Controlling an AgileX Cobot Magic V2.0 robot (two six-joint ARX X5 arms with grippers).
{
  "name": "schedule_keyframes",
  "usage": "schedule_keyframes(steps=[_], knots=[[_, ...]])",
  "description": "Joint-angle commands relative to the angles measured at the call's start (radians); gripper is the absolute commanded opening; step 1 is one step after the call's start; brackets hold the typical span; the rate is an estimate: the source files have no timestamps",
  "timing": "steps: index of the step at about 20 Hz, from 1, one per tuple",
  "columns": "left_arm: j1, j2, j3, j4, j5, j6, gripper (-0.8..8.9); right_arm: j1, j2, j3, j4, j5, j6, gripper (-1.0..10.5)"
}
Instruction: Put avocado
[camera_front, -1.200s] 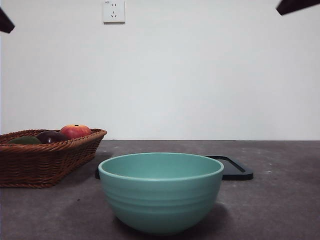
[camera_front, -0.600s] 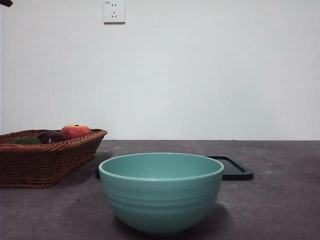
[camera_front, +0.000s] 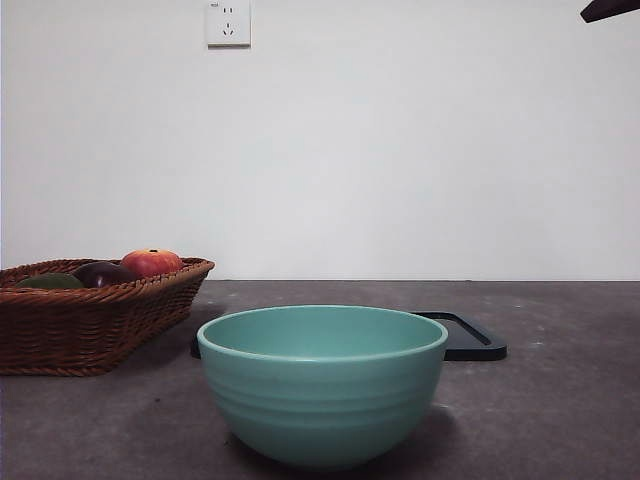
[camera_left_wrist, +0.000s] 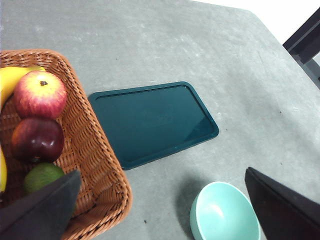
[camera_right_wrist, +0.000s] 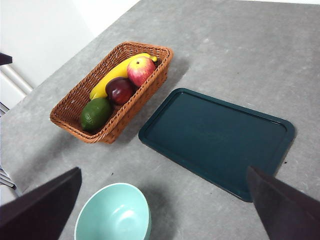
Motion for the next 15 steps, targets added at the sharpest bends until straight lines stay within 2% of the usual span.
schedule_keyframes(steps=[1, 6, 11, 15], knots=[[-0.002, 0.018, 0.027, -0.046, -0.054, 0.008, 5.3, 0.004, 0.005, 0.017, 0.011, -0.006, 0.006, 5.7], [-0.003, 0.169, 0.099, -0.205, -0.297, 0.014, 5.3, 0.004, 0.005, 0.017, 0.01, -0.005, 0.019, 5.7], [-0.049, 0.425, 0.196, -0.224, -0.339, -0.035, 5.3, 0.004, 0.005, 0.017, 0.016, -0.005, 0.019, 5.7], [-0.121, 0.621, 0.243, -0.215, -0.466, -0.051, 5.3, 0.004, 0.005, 0.017, 0.016, -0.005, 0.019, 5.7]])
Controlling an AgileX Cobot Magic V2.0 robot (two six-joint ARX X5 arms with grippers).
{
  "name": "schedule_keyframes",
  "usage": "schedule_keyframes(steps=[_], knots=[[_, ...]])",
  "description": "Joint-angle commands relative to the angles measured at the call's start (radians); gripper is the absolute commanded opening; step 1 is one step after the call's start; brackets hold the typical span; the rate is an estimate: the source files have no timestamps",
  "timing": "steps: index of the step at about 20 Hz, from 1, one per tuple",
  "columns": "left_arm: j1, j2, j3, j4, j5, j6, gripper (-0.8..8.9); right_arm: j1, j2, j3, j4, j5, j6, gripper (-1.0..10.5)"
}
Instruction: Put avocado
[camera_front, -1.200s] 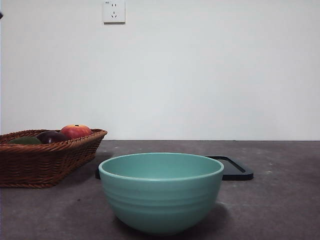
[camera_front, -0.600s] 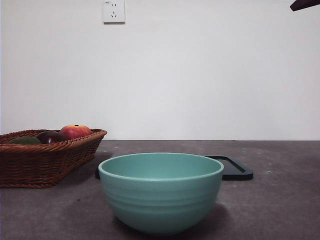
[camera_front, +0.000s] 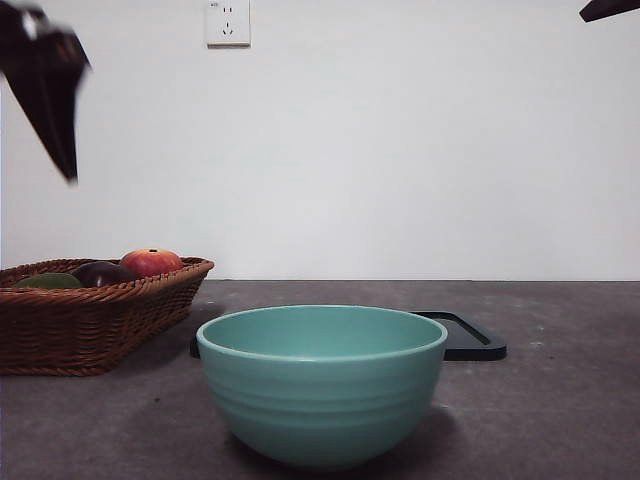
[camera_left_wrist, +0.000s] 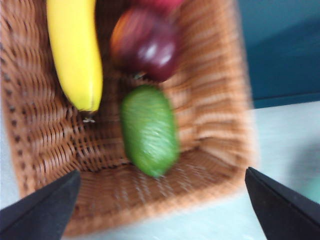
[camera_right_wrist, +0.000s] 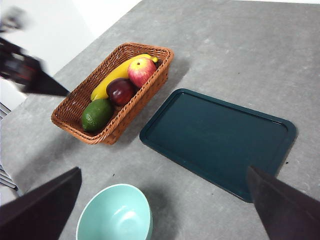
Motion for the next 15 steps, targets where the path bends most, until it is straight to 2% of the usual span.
schedule_keyframes(steps=[1, 7, 15], knots=[[-0.029, 0.099, 0.03, 0.027, -0.038, -0.023, 5.3, 0.004, 0.005, 0.017, 0.013, -0.003, 0.01, 5.7], [-0.062, 0.248, 0.03, 0.114, -0.045, -0.029, 5.3, 0.004, 0.005, 0.017, 0.011, -0.003, 0.01, 5.7], [-0.062, 0.319, 0.03, 0.112, -0.046, -0.028, 5.29, 0.004, 0.005, 0.017, 0.011, -0.002, 0.01, 5.7]])
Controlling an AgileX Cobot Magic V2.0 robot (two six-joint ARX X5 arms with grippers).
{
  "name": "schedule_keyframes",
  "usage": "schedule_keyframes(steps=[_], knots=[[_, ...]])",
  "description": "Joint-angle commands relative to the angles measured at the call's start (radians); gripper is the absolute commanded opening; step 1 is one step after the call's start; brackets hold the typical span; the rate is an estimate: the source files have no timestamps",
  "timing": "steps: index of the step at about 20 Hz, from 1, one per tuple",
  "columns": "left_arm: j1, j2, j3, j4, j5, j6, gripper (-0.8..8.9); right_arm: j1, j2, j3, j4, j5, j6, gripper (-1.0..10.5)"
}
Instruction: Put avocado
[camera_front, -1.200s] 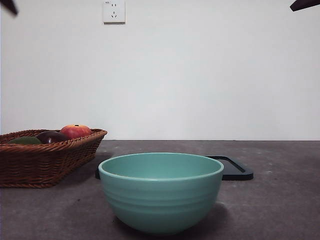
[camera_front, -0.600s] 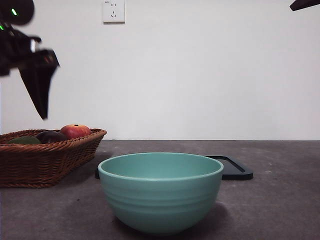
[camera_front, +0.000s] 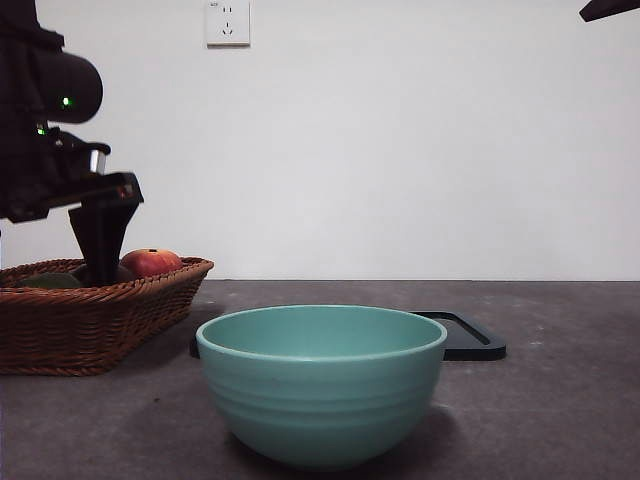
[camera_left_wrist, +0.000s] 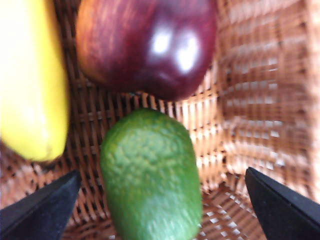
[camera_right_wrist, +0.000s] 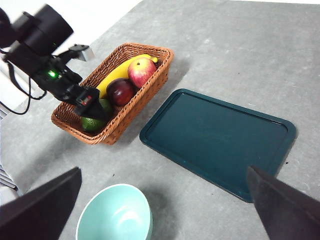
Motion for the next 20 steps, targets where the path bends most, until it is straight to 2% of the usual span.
schedule_keyframes(steps=[1, 3, 8, 11, 16, 20], knots=[[-0.002, 0.036, 0.024, 0.0, -0.006, -0.003, 5.26, 0.004, 0.005, 0.017, 0.01, -0.002, 0.01, 5.7], [-0.002, 0.039, 0.024, 0.005, -0.006, -0.003, 4.91, 0.004, 0.005, 0.017, 0.01, -0.002, 0.01, 5.7], [-0.002, 0.039, 0.024, -0.003, -0.006, -0.003, 2.49, 0.004, 0.005, 0.017, 0.01, -0.002, 0.01, 5.7], [-0.002, 0.038, 0.028, -0.017, -0.006, 0.001, 2.35, 0.003, 0.005, 0.017, 0.014, -0.001, 0.009, 5.7], [-0.003, 0.018, 0.106, -0.157, -0.005, 0.012, 2.35, 0.003, 0.005, 0.017, 0.014, -0.002, 0.008, 5.7], [-0.038, -0.092, 0.149, -0.216, -0.005, 0.007, 2.36, 0.003, 0.004, 0.017, 0.013, -0.002, 0.009, 5.7]])
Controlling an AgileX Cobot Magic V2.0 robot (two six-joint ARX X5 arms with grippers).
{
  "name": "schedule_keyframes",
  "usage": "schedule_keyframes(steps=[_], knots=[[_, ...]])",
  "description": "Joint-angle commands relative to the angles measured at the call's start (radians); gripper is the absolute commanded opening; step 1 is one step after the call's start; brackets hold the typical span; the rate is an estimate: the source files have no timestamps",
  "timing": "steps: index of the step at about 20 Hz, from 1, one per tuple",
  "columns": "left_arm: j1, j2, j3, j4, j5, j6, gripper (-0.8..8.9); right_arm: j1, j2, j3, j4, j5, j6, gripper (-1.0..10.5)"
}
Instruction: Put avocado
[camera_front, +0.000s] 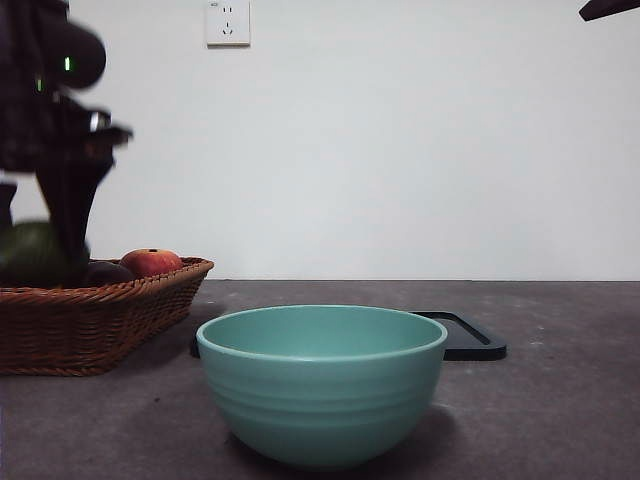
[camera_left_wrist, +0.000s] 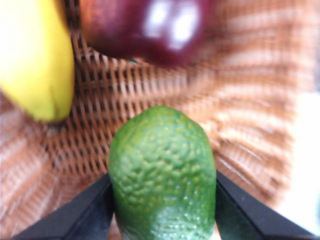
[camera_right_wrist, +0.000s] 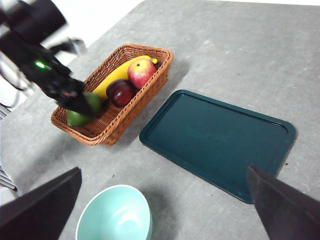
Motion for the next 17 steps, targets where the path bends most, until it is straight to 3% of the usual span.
schedule_keyframes(steps=[1, 8, 14, 17], knots=[[-0.032, -0.076, 0.035, -0.01, 0.006, -0.005, 2.36, 0.003, 0.005, 0.017, 0.009, -0.002, 0.009, 5.7], [-0.233, -0.262, 0.035, -0.008, 0.168, -0.08, 2.35, 0.003, 0.004, 0.017, 0.005, -0.003, 0.01, 5.7], [-0.485, -0.241, 0.035, 0.015, 0.164, -0.122, 2.35, 0.003, 0.004, 0.017, -0.028, -0.003, 0.009, 5.7], [-0.581, -0.214, 0.035, 0.055, 0.116, -0.131, 2.34, 0.003, 0.003, 0.017, -0.051, -0.003, 0.009, 5.7]])
